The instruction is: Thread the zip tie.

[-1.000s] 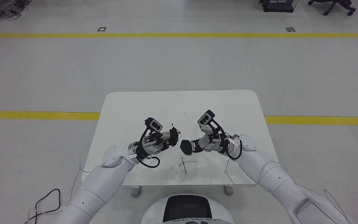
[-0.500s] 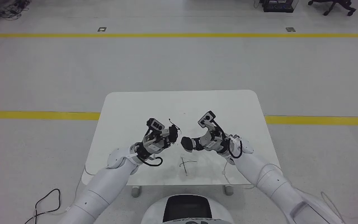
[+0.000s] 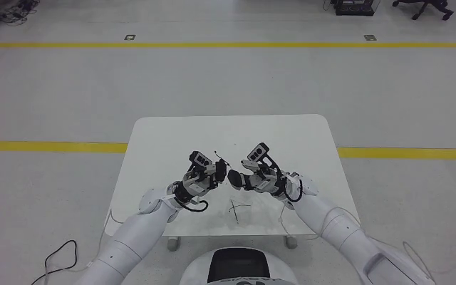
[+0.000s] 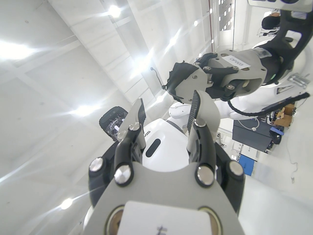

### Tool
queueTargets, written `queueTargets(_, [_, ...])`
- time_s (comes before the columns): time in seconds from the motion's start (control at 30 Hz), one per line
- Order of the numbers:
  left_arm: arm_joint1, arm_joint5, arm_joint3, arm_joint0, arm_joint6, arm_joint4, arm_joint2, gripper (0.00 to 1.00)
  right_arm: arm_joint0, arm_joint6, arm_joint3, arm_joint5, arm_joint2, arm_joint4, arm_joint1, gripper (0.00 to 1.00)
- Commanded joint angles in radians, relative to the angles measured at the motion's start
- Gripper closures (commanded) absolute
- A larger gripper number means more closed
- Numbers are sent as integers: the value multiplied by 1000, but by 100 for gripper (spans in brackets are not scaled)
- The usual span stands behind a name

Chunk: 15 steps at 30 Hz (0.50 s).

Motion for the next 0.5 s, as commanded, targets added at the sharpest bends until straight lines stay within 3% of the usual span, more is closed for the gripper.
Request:
queueTargets(0.0, [-1,4,1,0,-5,-2,0,100,1,0,4,-4,2,-3,-2,64])
queueTargets(0.47, [-9,24,8,-2,-15,12,0,100,4,0,7,-28,8,-27,-18,70])
